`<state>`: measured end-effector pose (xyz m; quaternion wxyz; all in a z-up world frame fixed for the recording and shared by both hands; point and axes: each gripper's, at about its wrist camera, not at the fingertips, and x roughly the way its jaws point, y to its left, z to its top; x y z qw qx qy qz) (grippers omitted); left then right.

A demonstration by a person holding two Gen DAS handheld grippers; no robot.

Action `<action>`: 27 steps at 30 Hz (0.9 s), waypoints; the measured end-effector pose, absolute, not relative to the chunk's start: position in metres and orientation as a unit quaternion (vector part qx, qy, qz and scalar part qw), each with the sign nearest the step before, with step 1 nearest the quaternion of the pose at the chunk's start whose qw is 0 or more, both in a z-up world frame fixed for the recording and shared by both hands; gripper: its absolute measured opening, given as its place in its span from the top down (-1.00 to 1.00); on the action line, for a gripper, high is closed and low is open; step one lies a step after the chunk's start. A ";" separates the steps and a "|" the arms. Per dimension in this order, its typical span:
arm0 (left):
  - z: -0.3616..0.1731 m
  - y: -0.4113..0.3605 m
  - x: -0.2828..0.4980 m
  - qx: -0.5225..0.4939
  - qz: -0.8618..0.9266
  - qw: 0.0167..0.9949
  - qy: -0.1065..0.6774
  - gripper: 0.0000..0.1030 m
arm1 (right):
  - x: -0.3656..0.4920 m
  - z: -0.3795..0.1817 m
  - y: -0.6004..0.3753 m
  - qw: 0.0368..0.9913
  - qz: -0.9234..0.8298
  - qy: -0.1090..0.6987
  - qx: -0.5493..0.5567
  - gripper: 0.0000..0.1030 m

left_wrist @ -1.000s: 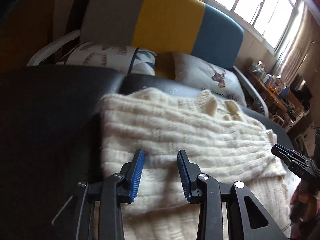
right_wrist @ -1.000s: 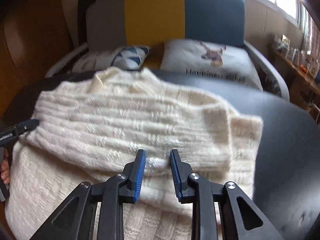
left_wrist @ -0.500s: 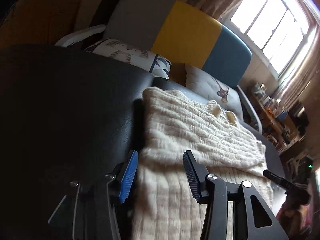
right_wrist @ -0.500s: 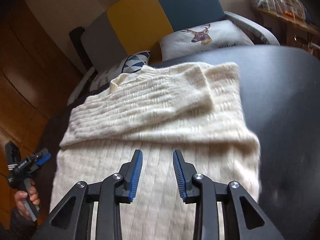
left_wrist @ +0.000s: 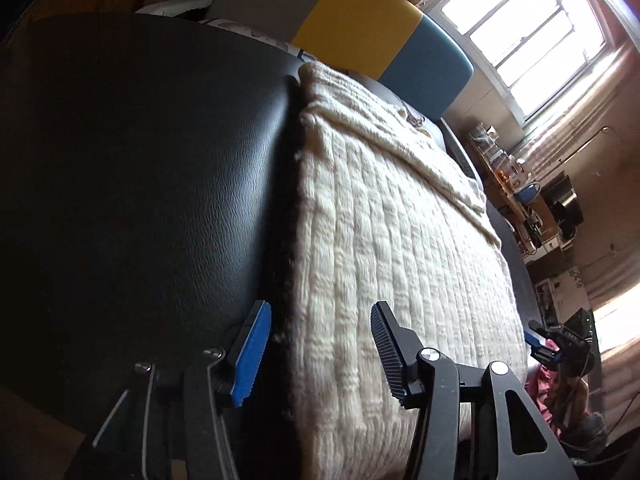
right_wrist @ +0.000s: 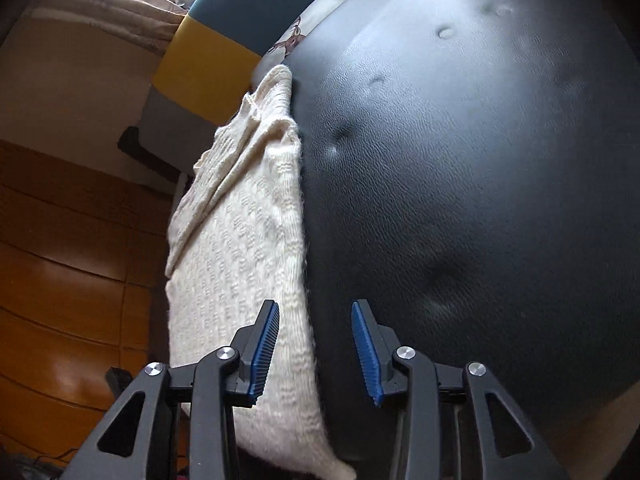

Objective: Fold clothes

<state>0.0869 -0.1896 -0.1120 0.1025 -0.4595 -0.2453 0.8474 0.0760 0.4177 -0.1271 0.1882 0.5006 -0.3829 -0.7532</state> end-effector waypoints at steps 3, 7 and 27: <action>-0.111 -0.182 0.098 -0.451 0.851 0.105 -0.248 -0.12 | 0.085 -0.139 0.411 0.248 -0.709 -0.413 0.515 0.25; -0.106 -0.172 0.104 -0.450 0.846 0.128 -0.256 -0.12 | 0.084 -0.147 0.379 0.310 -0.679 -0.414 0.521 0.26; -0.106 -0.151 0.103 -0.477 0.835 0.148 -0.231 0.72 | 0.071 -0.141 0.325 0.280 -0.729 -0.352 0.516 0.24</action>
